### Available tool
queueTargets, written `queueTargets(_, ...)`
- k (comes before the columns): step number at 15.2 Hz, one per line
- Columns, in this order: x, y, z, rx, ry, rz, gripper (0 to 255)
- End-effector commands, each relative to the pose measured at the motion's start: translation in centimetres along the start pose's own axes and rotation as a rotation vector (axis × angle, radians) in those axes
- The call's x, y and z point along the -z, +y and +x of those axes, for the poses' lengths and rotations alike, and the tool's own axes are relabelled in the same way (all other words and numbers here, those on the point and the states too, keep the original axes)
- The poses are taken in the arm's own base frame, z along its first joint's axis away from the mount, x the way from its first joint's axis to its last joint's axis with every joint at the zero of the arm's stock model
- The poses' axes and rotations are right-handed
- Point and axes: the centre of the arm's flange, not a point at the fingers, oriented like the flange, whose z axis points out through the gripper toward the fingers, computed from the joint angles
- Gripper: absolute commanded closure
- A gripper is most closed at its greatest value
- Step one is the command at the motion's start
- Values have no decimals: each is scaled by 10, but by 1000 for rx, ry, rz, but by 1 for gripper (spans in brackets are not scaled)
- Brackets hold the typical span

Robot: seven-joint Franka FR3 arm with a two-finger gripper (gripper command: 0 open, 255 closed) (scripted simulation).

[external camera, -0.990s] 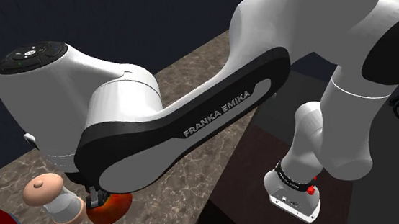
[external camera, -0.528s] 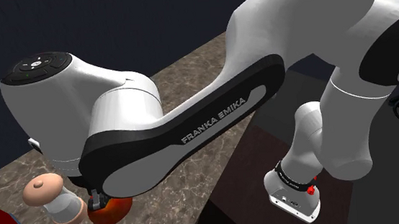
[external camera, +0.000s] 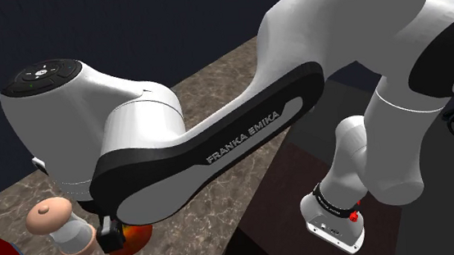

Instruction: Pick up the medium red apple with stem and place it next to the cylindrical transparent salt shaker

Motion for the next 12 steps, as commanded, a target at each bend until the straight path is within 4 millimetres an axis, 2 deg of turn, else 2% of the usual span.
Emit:
queueTargets(1, 13, 0, 0, 0, 0, 0, 0)
queueTargets(4, 50, 0, 0, 0, 0, 0, 0)
queueTargets(12, 50, 0, 0, 0, 0, 0, 0)
